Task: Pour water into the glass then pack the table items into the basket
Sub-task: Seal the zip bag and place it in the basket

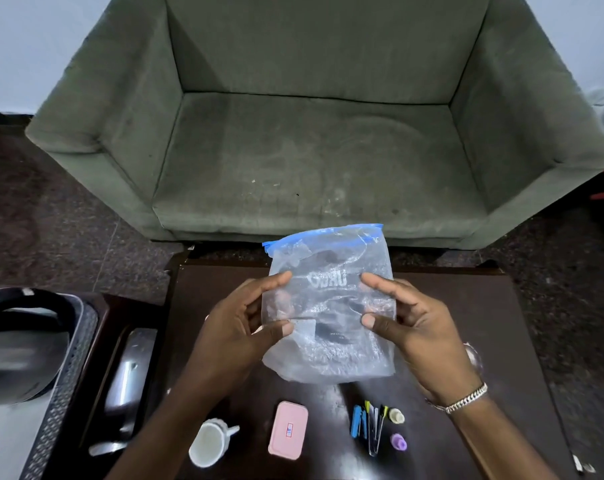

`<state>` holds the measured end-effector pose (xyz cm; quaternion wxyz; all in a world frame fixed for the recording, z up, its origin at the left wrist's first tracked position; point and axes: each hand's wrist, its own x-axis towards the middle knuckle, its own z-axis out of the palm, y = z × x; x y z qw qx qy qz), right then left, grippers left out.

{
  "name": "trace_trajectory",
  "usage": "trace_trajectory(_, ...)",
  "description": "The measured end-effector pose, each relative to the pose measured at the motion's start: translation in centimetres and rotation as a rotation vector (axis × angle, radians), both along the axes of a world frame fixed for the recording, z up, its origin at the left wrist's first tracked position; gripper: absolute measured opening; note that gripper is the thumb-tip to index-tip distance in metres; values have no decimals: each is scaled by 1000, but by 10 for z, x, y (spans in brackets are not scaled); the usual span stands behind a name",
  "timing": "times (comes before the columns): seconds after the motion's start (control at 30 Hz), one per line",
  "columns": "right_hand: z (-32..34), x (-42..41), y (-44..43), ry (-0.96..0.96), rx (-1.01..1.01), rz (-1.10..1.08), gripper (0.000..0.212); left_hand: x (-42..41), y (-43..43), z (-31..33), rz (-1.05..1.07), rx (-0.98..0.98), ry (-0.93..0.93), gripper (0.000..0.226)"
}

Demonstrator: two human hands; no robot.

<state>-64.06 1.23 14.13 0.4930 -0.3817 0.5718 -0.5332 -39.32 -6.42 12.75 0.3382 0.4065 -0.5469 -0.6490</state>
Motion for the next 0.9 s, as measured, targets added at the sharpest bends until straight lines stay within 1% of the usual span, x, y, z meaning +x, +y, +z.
trace_trajectory(0.13,-1,3,-1,50,40,-79,61,-2,1,-3,97,-75,-114,60)
trace_trajectory(0.27,2,5,-2,211,88,-126,59,-8,2,-1,143,-179,-280,54)
trace_trajectory(0.33,4,6,-4,355,114,-120,51,-11,3,1,167,-218,-368,48)
trace_trajectory(0.4,7,6,-6,492,137,-112,38,-11,3,2,184,-267,-440,38)
trace_trajectory(0.47,9,5,-8,576,162,-99,20,-11,3,2,195,-346,-512,24)
trace_trajectory(0.5,10,4,-9,605,177,-92,15,-11,2,3,198,-370,-537,20)
trace_trajectory(0.6,8,2,-9,626,190,-93,8,-12,2,5,196,-356,-540,21)
trace_trajectory(0.63,8,3,-9,597,179,-110,3,-13,3,5,197,-329,-512,18)
trace_trajectory(0.67,8,5,-9,541,160,-133,4,-15,6,5,204,-299,-470,15)
trace_trajectory(0.73,6,14,-9,416,106,-191,16,-22,13,4,272,-287,-415,19)
trace_trajectory(0.77,5,21,-9,406,80,-234,22,-26,17,4,330,-310,-417,22)
trace_trajectory(0.8,3,28,-10,433,53,-281,25,-30,20,3,391,-336,-419,24)
trace_trajectory(0.9,-3,49,-13,625,13,-394,23,-36,25,4,500,-435,-405,28)
